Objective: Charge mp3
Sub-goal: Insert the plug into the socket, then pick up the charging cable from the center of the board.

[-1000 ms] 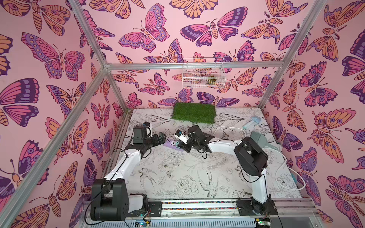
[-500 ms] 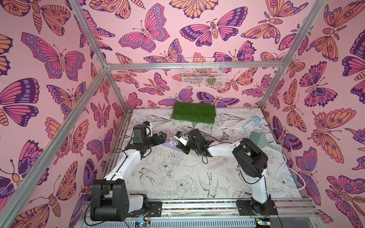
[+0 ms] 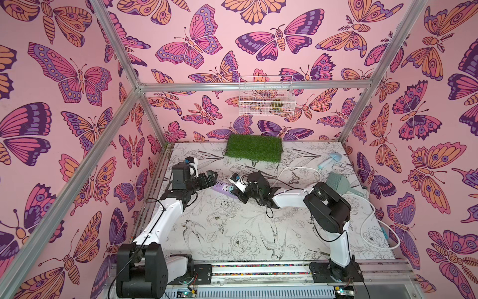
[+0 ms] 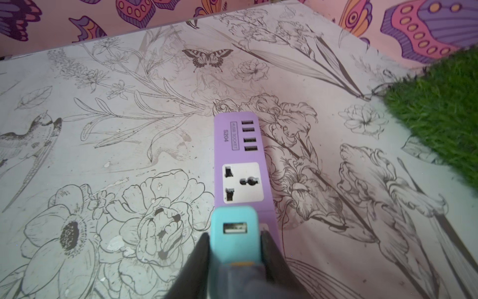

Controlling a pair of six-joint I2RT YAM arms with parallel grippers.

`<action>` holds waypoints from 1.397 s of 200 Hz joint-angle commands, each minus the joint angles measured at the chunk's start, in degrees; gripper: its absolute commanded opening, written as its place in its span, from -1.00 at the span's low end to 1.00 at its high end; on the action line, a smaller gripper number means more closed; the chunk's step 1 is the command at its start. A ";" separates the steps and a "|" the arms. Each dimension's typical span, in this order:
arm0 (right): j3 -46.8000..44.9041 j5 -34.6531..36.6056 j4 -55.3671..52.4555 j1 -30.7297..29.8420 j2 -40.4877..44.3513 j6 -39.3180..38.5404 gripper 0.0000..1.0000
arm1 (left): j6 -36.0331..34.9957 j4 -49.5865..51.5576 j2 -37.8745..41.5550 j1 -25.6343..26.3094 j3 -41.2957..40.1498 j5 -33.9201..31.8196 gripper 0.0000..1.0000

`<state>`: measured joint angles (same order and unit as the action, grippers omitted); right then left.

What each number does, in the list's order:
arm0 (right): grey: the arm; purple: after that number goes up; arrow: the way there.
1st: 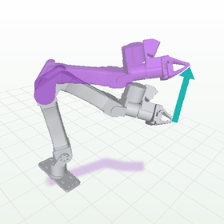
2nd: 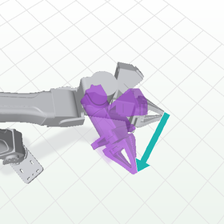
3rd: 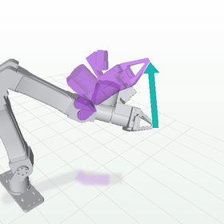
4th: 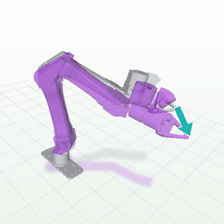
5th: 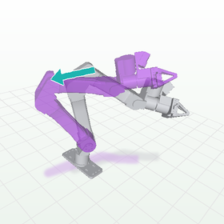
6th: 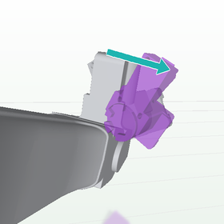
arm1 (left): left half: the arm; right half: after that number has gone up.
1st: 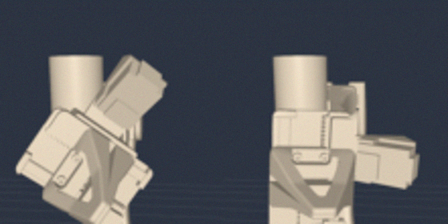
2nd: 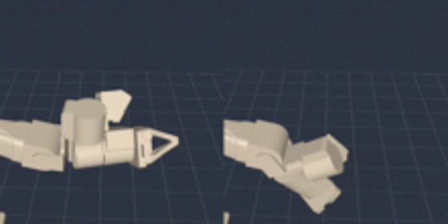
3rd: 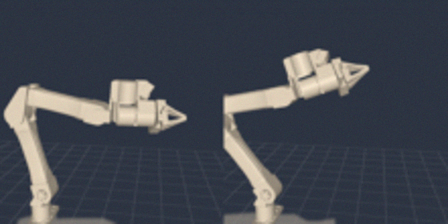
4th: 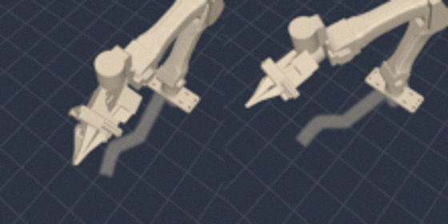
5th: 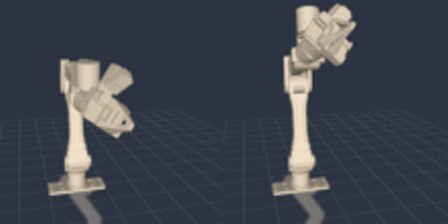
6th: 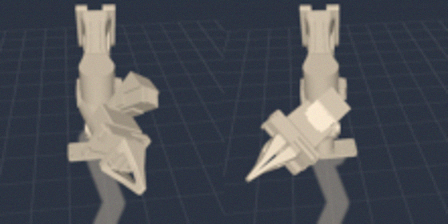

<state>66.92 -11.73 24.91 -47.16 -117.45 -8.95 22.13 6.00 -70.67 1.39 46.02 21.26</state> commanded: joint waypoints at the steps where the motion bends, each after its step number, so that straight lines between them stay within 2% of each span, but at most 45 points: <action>1: -2.99 2.04 -3.06 -0.49 -0.02 0.17 0.17 | 0.06 -0.62 1.57 -0.25 0.06 0.75 1.00; 33: -1.49 4.77 -4.76 -0.51 3.44 -0.29 0.47 | -0.98 -0.46 1.77 0.34 2.06 0.64 1.00; 65: 0.38 5.12 -7.40 -0.39 7.00 -0.88 0.60 | -2.14 -0.50 1.44 1.45 4.43 0.57 1.00; 93: 0.13 5.30 -11.44 -0.39 11.75 -1.81 0.72 | -5.91 -0.29 1.11 3.45 7.04 0.31 1.00; 106: -1.58 6.67 -12.36 -0.32 14.86 -2.06 0.82 | -8.49 0.04 0.90 4.35 8.60 0.44 1.00; 111: -2.28 7.41 -12.49 -0.32 16.18 -2.28 1.00 | -9.47 0.20 0.76 4.67 9.29 0.49 1.00; 154: -7.37 12.96 -21.36 2.84 31.04 -1.93 0.98 | -18.08 1.21 -1.06 8.21 15.39 0.82 0.99; 180: -9.42 19.36 -28.79 8.19 39.96 -0.76 0.98 | -24.58 1.90 -4.80 12.60 19.04 0.50 0.94; 207: -8.97 22.92 -37.65 18.04 47.89 5.94 0.98 | -31.41 2.76 -9.45 18.68 22.83 -0.98 0.93; 231: -7.25 31.87 -47.50 23.52 52.11 12.91 0.98 | -37.63 2.79 -15.05 24.22 26.33 -0.62 0.93; 251: -5.55 36.81 -58.00 27.46 54.92 23.29 0.98 | -42.90 2.69 -20.40 28.07 29.28 1.62 0.92; 279: -4.66 35.39 -72.18 33.13 56.54 34.65 0.98 | -49.00 2.56 -28.18 32.80 33.28 2.38 0.92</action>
<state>60.20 20.36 -29.08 -17.72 -61.98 11.49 -18.57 7.68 -94.04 31.35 76.51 21.47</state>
